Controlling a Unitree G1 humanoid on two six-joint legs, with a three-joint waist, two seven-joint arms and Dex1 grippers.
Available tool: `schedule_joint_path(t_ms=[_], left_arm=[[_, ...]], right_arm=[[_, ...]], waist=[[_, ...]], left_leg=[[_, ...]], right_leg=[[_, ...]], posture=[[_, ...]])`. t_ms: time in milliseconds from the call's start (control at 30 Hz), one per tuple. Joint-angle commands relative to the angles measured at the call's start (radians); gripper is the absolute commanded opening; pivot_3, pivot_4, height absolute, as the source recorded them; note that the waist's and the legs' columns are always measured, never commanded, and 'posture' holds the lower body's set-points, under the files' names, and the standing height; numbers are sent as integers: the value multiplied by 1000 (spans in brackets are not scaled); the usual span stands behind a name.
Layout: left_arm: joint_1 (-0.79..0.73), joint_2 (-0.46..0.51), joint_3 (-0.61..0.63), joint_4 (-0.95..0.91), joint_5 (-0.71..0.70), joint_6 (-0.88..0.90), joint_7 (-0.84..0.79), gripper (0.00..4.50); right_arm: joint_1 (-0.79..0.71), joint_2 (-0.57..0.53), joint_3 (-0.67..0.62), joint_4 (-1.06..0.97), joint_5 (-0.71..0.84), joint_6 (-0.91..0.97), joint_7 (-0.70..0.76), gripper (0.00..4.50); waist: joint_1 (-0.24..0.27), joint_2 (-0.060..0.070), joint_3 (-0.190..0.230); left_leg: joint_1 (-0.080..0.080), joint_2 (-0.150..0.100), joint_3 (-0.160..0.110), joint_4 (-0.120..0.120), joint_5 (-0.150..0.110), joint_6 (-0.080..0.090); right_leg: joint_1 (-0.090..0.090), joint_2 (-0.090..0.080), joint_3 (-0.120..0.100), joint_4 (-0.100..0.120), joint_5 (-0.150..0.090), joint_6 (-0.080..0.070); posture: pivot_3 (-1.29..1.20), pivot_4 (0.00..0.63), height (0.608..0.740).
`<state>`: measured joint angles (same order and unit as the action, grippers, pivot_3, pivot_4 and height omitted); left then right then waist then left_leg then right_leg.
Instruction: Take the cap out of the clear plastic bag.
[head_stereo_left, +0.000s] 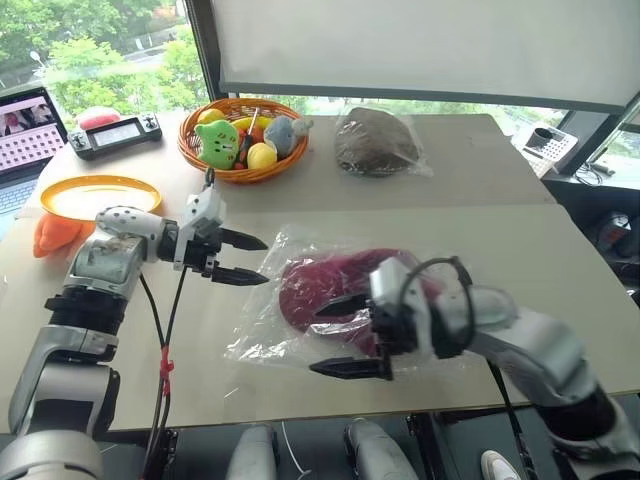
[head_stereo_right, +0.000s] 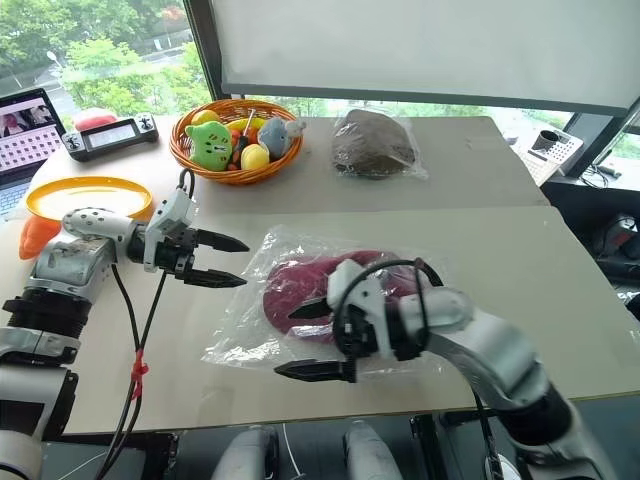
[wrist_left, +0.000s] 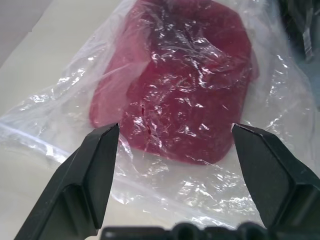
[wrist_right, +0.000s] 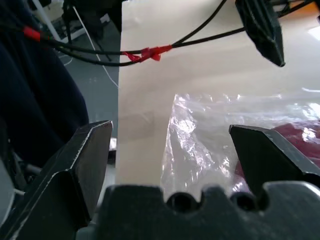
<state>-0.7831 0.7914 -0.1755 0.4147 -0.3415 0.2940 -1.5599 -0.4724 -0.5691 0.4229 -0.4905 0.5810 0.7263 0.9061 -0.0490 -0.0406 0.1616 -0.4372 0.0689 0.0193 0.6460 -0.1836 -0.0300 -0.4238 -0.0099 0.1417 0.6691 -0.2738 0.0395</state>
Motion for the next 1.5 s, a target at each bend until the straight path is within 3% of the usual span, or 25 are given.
schedule_joint_path(t_ms=[33,200,333,400,633,733,833,1167,1467,1500], left_arm=[[27,69,65,-8,-7,1,-27,3822],[194,145,176,-137,-57,66,28,3822],[390,155,309,-328,-130,133,119,3822],[561,144,414,-479,-171,154,175,3822],[976,63,668,-791,-239,166,296,3822],[1164,49,799,-839,-249,171,274,3822],[1258,42,855,-835,-240,152,272,3822],[1247,23,803,-859,-243,134,350,3822],[1217,25,753,-843,-236,109,364,3822],[1215,26,746,-838,-231,101,363,3847]], right_arm=[[-68,80,61,82,-72,-58,12,4500],[-124,178,95,217,-137,-101,22,4500],[-149,255,108,313,-181,-137,22,4500],[-150,276,122,348,-202,-157,37,4500],[-139,272,108,405,-263,-199,55,4500],[-110,246,92,363,-262,-195,64,4500],[-97,249,118,357,-291,-211,61,4500],[-131,332,277,524,-509,-193,-2,4500],[-108,276,304,645,-578,-171,32,4500],[-109,273,305,664,-590,-178,26,4245]], waist=[[-5,0,0],[-12,0,0],[-17,0,0],[-18,0,0],[-14,-1,0],[-19,-1,-1],[-18,-1,-1],[-21,-2,-1],[-19,0,-7],[-18,2,-8]], left_leg=[[0,0,0,0,0,0],[0,0,-1,1,0,0],[0,1,-3,1,0,0],[0,1,-3,1,0,0],[2,1,-7,1,1,-1],[6,1,-7,0,1,-2],[8,2,-8,-1,1,-2],[12,2,-9,-3,1,-2],[22,3,-9,-5,1,-2],[29,3,-9,-6,0,-3]], right_leg=[[0,0,0,0,0,0],[0,0,-1,2,0,0],[0,0,-2,4,0,-1],[-1,0,-4,5,-1,-2],[1,-2,-12,7,-3,-6],[3,-2,-13,10,-5,-9],[3,-3,-15,11,-7,-12],[5,-2,-17,12,-10,-13],[15,-2,-17,12,-14,-11],[18,-3,-18,10,-18,-10]], posture=[[0,150,740],[0,150,740],[0,150,740],[0,150,740],[0,150,740],[0,150,740],[0,150,740],[0,150,740],[0,150,740],[0,150,740]])
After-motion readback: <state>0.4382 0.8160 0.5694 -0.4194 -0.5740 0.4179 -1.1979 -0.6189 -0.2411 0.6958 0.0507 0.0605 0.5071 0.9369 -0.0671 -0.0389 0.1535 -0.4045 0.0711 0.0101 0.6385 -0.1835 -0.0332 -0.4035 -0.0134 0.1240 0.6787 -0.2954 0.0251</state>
